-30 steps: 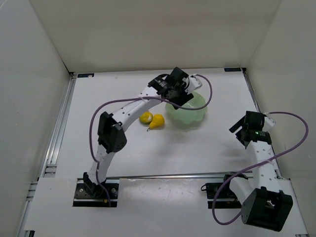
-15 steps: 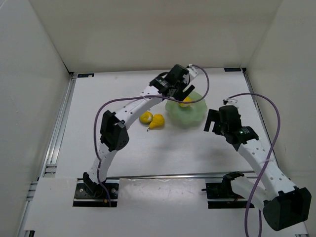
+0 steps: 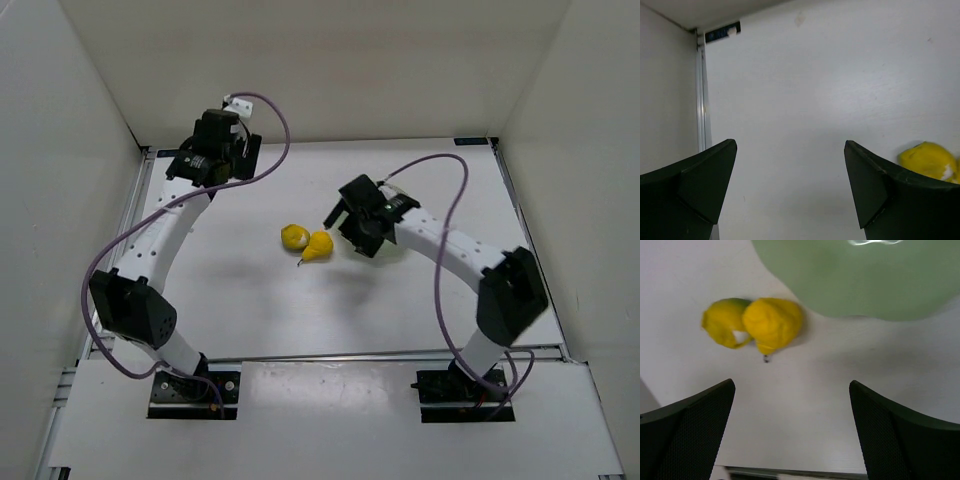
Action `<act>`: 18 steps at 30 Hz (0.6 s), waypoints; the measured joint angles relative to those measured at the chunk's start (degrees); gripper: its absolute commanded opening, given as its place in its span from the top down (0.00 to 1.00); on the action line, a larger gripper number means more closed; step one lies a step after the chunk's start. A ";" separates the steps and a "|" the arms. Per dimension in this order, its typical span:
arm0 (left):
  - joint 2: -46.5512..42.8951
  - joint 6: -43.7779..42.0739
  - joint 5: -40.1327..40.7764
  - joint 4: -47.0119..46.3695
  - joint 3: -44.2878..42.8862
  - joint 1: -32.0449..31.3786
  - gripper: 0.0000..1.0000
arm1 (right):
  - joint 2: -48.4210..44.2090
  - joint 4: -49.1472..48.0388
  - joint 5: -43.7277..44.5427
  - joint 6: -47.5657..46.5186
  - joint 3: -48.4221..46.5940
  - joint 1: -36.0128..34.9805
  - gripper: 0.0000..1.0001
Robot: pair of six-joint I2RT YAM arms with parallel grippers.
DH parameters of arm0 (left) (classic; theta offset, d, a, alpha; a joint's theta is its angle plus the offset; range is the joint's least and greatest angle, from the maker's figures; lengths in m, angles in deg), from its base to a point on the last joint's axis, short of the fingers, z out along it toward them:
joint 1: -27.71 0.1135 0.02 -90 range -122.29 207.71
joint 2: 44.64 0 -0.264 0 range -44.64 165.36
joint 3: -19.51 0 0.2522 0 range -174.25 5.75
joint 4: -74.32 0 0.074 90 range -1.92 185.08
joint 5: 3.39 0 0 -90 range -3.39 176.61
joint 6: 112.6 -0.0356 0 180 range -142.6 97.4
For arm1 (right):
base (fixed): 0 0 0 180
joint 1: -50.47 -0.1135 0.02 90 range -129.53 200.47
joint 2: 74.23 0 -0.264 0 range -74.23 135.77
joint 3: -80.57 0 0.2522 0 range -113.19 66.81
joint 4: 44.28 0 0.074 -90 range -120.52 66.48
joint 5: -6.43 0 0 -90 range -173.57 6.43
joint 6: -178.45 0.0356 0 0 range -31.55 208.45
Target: Place and organize the fake fruits in the fruit bowl
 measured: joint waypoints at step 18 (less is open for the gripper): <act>-10.91 4.09 -7.08 2.95 25.86 15.61 0.01 | 25.11 8.50 -9.44 29.73 -18.36 -1.68 0.07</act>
